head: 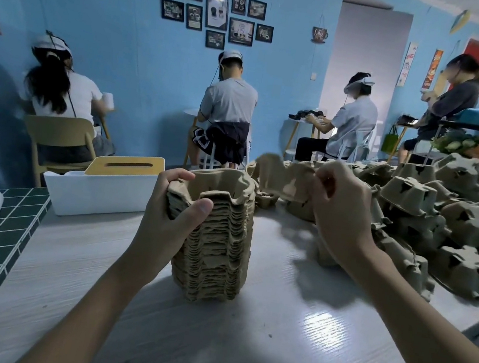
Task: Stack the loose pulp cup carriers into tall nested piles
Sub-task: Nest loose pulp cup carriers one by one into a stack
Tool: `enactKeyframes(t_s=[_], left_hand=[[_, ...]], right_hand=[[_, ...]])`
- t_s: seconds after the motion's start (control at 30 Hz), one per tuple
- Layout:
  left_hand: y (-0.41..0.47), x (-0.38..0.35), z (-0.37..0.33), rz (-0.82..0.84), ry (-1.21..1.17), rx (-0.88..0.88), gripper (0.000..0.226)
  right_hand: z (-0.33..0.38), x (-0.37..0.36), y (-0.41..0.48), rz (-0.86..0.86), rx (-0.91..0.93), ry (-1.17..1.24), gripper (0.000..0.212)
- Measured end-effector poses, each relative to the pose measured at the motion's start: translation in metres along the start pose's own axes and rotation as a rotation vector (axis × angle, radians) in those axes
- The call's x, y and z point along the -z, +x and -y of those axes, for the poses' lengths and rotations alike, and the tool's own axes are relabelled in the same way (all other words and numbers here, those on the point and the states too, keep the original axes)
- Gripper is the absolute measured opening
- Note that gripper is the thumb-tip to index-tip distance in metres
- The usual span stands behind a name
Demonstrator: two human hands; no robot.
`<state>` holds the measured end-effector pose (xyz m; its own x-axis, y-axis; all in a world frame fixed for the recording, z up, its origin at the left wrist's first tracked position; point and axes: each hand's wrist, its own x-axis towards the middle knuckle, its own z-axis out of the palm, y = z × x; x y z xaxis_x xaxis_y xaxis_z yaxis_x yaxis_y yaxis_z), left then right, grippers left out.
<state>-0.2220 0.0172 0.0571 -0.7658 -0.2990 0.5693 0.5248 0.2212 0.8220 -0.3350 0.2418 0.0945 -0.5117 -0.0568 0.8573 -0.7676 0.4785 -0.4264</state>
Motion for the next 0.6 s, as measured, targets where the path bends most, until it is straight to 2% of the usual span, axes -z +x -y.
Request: enactKeyframes(t_s=[0.1, 0.2, 0.27, 0.37, 0.53, 0.6], left_hand=[[0.0, -0.001, -0.002, 0.006, -0.021, -0.006, 0.056], [0.0, -0.001, -0.003, -0.007, -0.065, -0.007, 0.068], [0.0, -0.002, -0.003, -0.021, -0.075, 0.001, 0.082], [-0.001, -0.001, -0.005, -0.031, -0.051, -0.001, 0.1], [-0.002, -0.002, -0.004, -0.037, -0.061, -0.012, 0.096], [-0.001, -0.001, -0.003, -0.042, -0.048, -0.005, 0.101]], right_hand=[[0.02, 0.001, 0.01, -0.103, -0.079, 0.186, 0.01], [0.044, -0.002, 0.013, 0.02, -0.05, 0.44, 0.012], [0.059, -0.008, 0.012, 0.068, 0.003, 0.504, 0.016], [0.076, -0.021, 0.007, 0.13, 0.042, 0.525, 0.017], [0.078, -0.023, -0.003, 0.327, 0.182, 0.351, 0.015], [0.072, -0.02, -0.006, 0.303, 0.201, 0.348, 0.022]])
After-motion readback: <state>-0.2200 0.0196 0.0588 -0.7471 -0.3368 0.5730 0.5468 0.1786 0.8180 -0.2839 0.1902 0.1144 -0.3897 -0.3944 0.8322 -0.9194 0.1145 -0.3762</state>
